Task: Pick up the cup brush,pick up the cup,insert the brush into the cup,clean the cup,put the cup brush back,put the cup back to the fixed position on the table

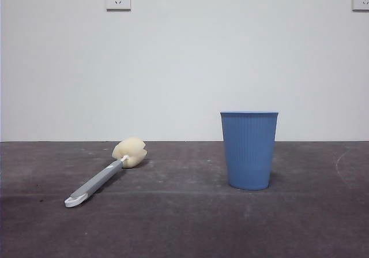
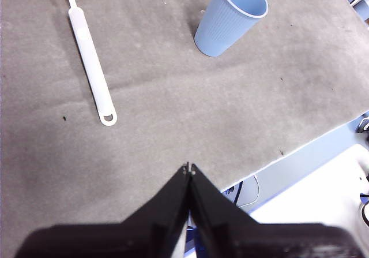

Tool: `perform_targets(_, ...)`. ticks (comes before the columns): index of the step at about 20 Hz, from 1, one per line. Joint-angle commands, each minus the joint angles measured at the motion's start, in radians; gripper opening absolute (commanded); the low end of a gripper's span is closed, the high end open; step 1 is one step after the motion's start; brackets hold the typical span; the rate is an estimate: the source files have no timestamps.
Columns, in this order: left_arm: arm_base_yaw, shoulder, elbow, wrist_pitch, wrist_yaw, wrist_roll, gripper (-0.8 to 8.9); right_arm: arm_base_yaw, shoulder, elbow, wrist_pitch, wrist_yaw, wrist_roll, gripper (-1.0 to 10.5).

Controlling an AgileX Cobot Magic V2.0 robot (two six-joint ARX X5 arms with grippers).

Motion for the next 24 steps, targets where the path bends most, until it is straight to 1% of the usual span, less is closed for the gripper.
perform_targets(1, 0.002, -0.002, -0.006, 0.003, 0.001, 0.012, -0.08, 0.002, 0.000, 0.000, 0.004, 0.002, -0.007, -0.1)
perform_targets(3, 0.002, -0.002, -0.006, 0.003, -0.004, 0.012, -0.03, 0.002, 0.000, 0.000, 0.003, 0.002, -0.005, 0.0)
perform_targets(22, 0.002, -0.002, -0.006, 0.002, -0.004, 0.012, -0.03, 0.002, 0.000, 0.000, 0.000, 0.007, -0.006, 0.0)
perform_targets(23, 0.002, -0.002, -0.006, 0.003, -0.006, 0.022, -0.03, 0.002, 0.000, 0.000, 0.000, 0.007, -0.006, 0.0)
perform_targets(24, 0.002, -0.002, -0.006, 0.009, -0.018, 0.049, -0.03, 0.002, 0.000, 0.000, 0.000, 0.007, -0.006, 0.0)
